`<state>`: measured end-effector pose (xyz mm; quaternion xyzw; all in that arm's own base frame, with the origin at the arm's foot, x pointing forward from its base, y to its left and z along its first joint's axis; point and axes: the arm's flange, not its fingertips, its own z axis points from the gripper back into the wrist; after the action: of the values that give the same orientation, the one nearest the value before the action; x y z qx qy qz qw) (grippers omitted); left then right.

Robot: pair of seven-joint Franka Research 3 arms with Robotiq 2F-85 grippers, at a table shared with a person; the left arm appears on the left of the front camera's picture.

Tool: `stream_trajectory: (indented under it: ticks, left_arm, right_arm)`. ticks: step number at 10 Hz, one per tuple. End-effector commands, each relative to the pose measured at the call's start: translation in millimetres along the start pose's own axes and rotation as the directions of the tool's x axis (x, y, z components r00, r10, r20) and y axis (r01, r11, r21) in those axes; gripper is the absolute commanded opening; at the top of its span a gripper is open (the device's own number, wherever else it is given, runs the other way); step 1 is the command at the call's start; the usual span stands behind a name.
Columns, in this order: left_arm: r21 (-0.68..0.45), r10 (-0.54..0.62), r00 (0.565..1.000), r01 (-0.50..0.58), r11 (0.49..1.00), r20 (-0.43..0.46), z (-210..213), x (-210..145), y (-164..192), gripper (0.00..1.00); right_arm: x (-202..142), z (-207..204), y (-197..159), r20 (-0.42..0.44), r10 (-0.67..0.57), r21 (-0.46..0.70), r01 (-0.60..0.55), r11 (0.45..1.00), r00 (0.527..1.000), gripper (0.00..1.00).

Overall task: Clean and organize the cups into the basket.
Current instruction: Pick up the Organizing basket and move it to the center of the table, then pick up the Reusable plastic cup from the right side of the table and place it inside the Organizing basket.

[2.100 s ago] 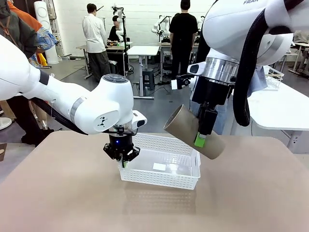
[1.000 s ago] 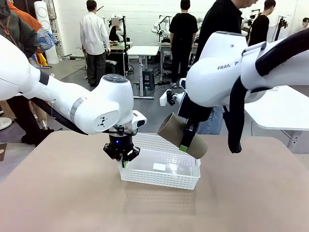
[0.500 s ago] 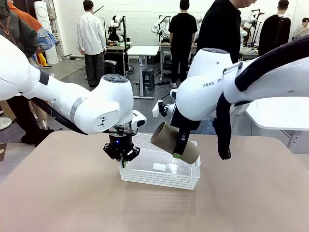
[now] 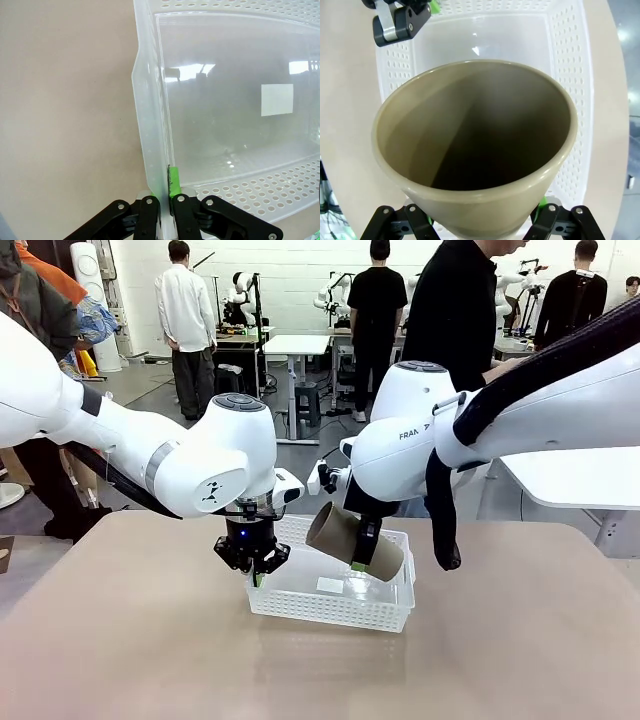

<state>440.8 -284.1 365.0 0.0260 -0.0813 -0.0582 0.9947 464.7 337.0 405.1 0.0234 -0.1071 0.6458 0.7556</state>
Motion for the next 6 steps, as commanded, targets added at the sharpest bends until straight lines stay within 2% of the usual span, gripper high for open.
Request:
stream_trajectory:
  ticks: [1, 4, 5, 6]
  left_arm:
    - [0.013, -0.008, 1.0, 0.008, 1.0, 0.008, -0.3, -0.4, -2.2, 0.0]
    - [0.013, -0.008, 1.0, 0.008, 1.0, 0.008, -0.3, -0.4, -2.2, 0.0]
    - [0.013, -0.008, 1.0, 0.008, 1.0, 0.008, -0.3, -0.4, -2.2, 0.0]
    - [0.013, -0.008, 1.0, 0.008, 1.0, 0.008, -0.3, -0.4, -2.2, 0.0]
  right_arm:
    - [-4.7, 5.4, 4.1, -0.005, 0.003, -0.012, -0.003, 1.0, 1.0, 0.83]
    - [1.0, 2.1, 0.8, 0.002, 0.003, -0.003, -0.003, 1.0, 1.0, 0.83]
    - [-4.1, -10.2, -3.2, 0.052, 0.139, -0.015, -0.139, 0.99, 0.989, 0.83]
    - [-8.8, -17.1, -6.7, 0.11, 0.192, -0.025, -0.19, 0.981, 0.975, 0.83]
